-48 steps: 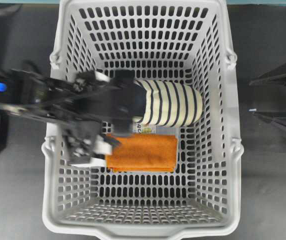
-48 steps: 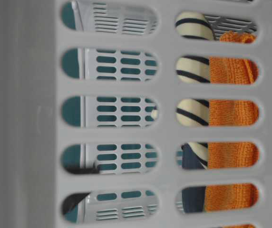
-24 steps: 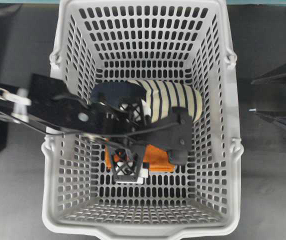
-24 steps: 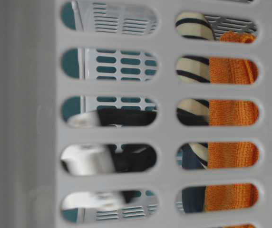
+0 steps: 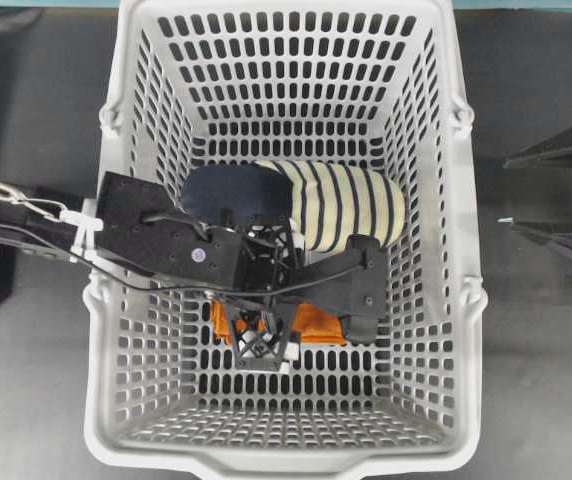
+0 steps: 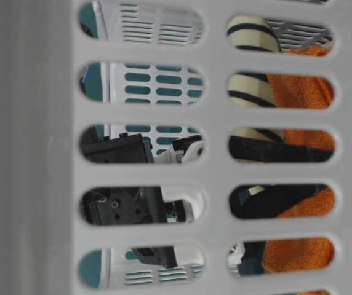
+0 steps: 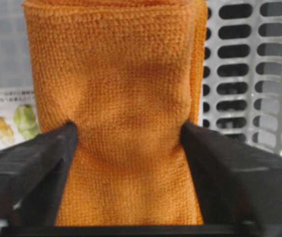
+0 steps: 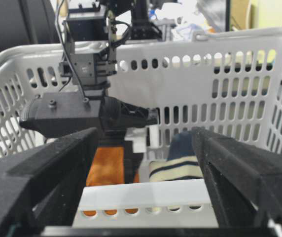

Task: Pick up the orange cloth from the shopping basket with the left arm.
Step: 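Lift the orange cloth upward with the left gripper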

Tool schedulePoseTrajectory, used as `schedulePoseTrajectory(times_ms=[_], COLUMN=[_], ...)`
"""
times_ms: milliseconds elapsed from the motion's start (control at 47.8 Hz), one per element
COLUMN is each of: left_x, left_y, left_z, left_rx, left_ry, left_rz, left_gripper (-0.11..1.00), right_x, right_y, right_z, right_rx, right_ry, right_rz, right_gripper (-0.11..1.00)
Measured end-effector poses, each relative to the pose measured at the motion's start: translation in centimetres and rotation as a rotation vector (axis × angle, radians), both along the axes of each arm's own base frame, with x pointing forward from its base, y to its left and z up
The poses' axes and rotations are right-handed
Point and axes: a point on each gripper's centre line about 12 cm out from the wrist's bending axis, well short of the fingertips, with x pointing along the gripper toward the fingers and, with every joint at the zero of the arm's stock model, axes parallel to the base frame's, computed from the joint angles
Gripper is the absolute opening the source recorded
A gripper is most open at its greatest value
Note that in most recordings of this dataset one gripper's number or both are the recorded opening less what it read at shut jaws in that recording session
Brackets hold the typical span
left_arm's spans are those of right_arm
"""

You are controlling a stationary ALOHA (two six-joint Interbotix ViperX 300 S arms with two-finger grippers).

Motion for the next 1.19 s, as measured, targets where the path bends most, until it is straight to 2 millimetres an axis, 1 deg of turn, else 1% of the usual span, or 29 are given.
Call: schedulePoseTrajectory(times_ms=[63,146,188,230,314,398,502,628,753,837,879,921,1193], left_x=[0.0,-0.1,-0.1,-0.2,-0.3,-0.4,-0.6,-0.9,-1.4,-2.0,-2.1,-2.0,-1.6], left_y=[0.0,0.0,0.1,0.1,0.1,0.2,0.2,0.3,0.4,0.5,0.5,0.6,1.1], left_z=[-0.1,0.6,0.9,1.6,3.4,5.9,10.1,15.8,20.4,23.1,23.8,24.1,23.7], left_rx=[0.003,0.005,0.004,0.005,0.008,0.009,0.008,0.003,-0.002,-0.005,-0.007,-0.005,-0.002], left_ry=[0.001,-0.011,-0.017,-0.03,-0.054,-0.071,-0.103,-0.143,-0.181,-0.21,-0.216,-0.218,-0.204], left_rz=[-0.006,-0.013,-0.014,-0.015,-0.027,-0.034,-0.034,-0.028,-0.022,-0.021,-0.019,-0.018,-0.005], left_gripper=[0.51,0.27,0.18,0.13,0.13,0.13,0.13,0.13,0.13,0.13,0.13,0.13,0.13], right_x=[0.0,0.0,0.0,0.0,0.0,0.0,0.0,0.0,0.0,0.0,0.0,-0.1,-0.3], right_y=[0.0,0.0,0.0,0.0,0.0,0.0,0.0,0.0,0.0,0.0,0.0,0.0,0.0], right_z=[0.0,-0.1,0.0,0.0,0.0,-0.1,-0.1,-0.1,-0.1,-0.1,0.0,0.0,0.3], right_rx=[0.0,0.0,0.0,0.0,0.0,0.0,0.0,0.0,0.0,0.0,-0.002,-0.002,0.0], right_ry=[0.0,0.002,0.0,0.0,0.0,0.002,0.002,0.002,0.002,0.002,0.0,-0.002,-0.018], right_rz=[0.0,0.0,0.0,0.0,0.0,0.0,0.0,0.0,0.0,0.0,0.0,0.0,0.002], right_gripper=[0.74,0.74,0.74,0.74,0.74,0.74,0.74,0.74,0.74,0.74,0.74,0.74,0.74])
